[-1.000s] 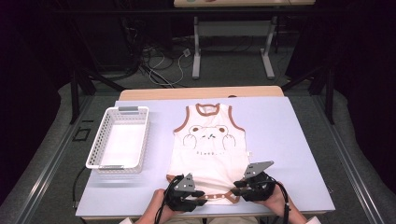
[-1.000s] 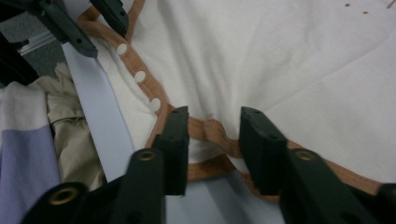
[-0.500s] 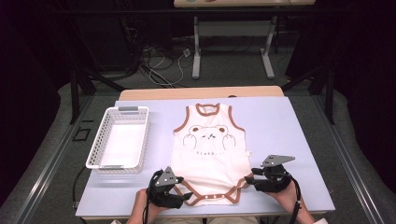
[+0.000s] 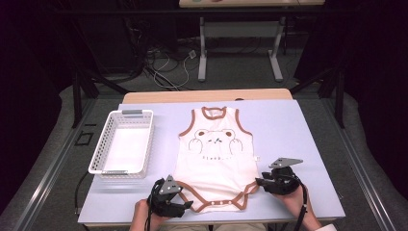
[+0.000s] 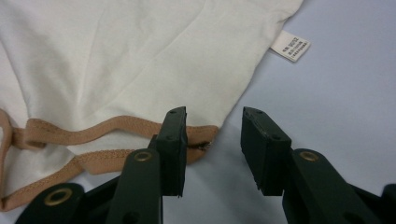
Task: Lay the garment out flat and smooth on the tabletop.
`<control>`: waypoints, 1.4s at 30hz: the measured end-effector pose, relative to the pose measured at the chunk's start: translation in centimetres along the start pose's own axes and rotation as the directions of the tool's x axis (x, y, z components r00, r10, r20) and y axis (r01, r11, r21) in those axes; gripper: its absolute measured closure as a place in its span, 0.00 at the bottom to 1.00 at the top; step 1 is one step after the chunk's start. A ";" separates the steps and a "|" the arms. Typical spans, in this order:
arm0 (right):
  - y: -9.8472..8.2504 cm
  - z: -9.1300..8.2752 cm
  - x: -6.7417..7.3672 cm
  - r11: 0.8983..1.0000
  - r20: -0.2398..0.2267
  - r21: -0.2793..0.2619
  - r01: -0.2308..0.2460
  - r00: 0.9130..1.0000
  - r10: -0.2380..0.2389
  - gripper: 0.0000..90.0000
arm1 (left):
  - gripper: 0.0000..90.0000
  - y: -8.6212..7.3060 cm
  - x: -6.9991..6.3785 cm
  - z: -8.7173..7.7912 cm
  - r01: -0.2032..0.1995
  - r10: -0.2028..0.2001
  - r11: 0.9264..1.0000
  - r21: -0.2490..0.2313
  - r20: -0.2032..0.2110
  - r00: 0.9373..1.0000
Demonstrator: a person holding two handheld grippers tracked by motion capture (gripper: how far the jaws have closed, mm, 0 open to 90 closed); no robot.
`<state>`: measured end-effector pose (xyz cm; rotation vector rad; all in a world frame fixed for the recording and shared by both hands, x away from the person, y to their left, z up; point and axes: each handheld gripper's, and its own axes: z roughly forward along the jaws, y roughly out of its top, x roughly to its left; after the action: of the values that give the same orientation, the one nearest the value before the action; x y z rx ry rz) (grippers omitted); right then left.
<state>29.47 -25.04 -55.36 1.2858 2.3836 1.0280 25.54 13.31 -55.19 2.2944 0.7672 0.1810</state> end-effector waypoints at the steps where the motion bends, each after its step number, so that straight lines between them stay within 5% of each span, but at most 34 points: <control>1: 0.0 0.2 0.0 1.000 -0.004 -0.002 0.001 1.000 -0.001 0.69 | 0.43 0.0 -0.1 0.2 -0.004 0.004 1.000 0.009 -0.001 1.000; 4: 0.0 0.3 0.1 1.000 0.004 -0.003 0.011 1.000 -0.011 0.78 | 0.53 -0.1 -0.5 0.3 -0.051 0.051 0.999 0.011 -0.018 0.999; 8: -0.1 0.3 0.3 1.000 -0.034 -0.005 0.015 0.999 -0.015 0.94 | 0.82 -0.3 -0.8 0.4 -0.066 0.066 0.998 -0.014 0.007 0.998; 11: 0.0 0.4 0.5 1.000 -0.028 -0.013 0.018 0.999 -0.018 0.97 | 0.97 -0.3 -0.9 0.6 -0.065 0.066 0.998 -0.016 0.024 0.998; 19: 0.2 0.0 0.0 0.999 0.024 -0.039 0.025 0.999 -0.024 0.97 | 1.00 -0.3 -0.6 0.5 -0.046 0.047 0.999 -0.023 0.053 0.998; 26: 0.1 -0.1 -0.2 0.999 0.014 -0.024 0.033 0.999 -0.033 0.97 | 1.00 -0.5 -0.9 0.3 -0.026 0.028 0.999 -0.028 0.090 0.996; 42: -0.3 -0.7 0.6 0.999 0.022 -0.021 0.050 0.999 -0.050 0.96 | 1.00 -0.8 -0.6 -0.5 -0.027 0.028 1.000 -0.011 0.094 0.995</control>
<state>28.59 -25.01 -55.02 1.2174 2.3696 1.0179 24.46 13.71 -55.32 2.2876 0.6849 0.0882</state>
